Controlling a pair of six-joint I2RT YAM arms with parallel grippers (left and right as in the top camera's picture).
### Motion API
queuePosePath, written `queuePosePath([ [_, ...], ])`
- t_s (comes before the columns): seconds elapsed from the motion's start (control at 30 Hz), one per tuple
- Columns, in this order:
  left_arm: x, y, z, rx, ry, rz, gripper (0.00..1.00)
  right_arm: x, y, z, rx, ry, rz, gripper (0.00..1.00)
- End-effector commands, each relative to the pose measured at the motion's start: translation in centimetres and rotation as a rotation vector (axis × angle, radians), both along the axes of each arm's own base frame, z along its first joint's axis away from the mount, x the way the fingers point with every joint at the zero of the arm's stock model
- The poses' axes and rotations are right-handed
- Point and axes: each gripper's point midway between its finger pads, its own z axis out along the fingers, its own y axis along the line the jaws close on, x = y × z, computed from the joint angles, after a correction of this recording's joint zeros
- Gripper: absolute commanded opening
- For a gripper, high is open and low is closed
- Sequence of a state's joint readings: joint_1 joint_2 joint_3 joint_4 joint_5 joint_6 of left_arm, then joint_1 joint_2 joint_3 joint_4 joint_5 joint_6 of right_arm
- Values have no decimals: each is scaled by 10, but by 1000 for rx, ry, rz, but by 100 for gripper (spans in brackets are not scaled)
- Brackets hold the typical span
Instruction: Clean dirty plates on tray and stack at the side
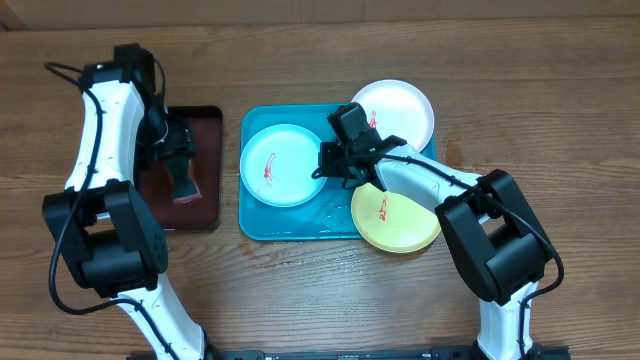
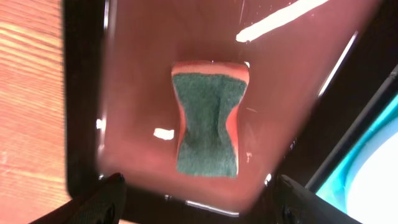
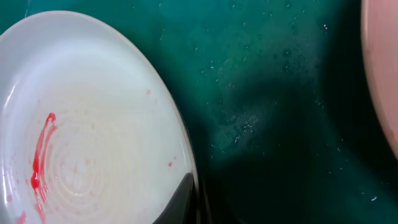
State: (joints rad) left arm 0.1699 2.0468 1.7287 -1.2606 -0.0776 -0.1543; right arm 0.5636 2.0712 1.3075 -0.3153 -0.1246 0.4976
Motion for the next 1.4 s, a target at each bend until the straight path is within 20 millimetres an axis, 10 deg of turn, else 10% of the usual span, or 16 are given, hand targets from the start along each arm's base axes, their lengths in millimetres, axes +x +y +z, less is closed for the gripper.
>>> queuePosePath([
  [0.0,-13,-8,-25,-35,48,-28,75,5,4,3,7,-10,-1,4],
  [1.0,-19,-12,-78,-48,11,-44,23,4,4,3,6,-7,-1,4],
  [1.1,-19,-12,-80,-48,10,-43,4,4,4,3,6,-7,-1,5],
  [1.37,-13,-12,-69,-54,-5,-44,4,4,4,3,7,-7,-1,4],
])
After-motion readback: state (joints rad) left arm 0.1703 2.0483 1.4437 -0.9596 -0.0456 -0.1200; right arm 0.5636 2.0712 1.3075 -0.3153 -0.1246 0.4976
